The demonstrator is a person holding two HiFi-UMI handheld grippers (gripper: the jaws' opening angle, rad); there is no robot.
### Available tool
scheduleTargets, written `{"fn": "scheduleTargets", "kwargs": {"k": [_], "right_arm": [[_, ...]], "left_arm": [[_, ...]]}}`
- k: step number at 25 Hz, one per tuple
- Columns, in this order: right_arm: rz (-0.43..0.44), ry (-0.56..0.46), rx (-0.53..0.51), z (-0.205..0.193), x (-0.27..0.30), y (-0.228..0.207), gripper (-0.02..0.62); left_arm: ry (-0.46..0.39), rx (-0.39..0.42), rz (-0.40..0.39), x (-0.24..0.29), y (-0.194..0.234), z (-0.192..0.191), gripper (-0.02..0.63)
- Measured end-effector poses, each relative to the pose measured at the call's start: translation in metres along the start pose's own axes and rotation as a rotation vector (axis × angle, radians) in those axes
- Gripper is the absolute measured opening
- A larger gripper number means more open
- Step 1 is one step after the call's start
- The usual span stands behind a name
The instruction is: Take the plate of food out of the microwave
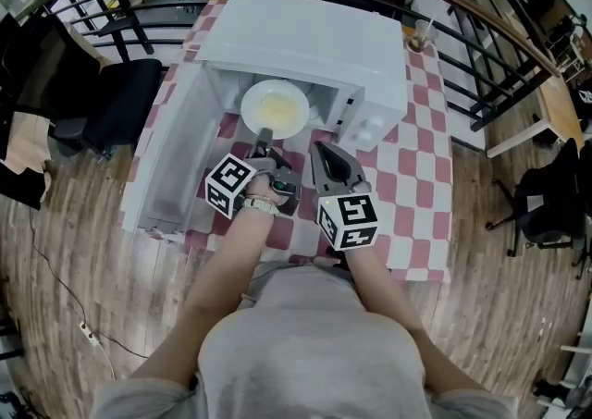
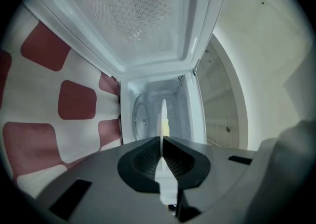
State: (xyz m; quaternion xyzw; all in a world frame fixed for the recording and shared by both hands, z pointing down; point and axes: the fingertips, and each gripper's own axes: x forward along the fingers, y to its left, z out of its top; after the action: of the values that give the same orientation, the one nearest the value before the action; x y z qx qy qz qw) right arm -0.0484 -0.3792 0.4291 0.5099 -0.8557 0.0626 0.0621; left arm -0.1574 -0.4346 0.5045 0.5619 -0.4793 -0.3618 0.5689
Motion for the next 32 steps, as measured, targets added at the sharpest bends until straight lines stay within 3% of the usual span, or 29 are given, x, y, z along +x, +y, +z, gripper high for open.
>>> {"fn": "scheduleTargets", "kwargs": {"k": [23,32], "right_arm": [[-0.032,-0.036,0.025,0.002,-0.022,0.025,0.025],[-0.04,-0.045,-0.013,0.006,-0.033,0.033,0.025]], "left_arm": [[0.026,-0.012,-0.09,-0.059,-0.031,-0.008,0.017],[0.007,-0.01,-0.117,-0.071,-0.036,-0.006,0.017]]}}
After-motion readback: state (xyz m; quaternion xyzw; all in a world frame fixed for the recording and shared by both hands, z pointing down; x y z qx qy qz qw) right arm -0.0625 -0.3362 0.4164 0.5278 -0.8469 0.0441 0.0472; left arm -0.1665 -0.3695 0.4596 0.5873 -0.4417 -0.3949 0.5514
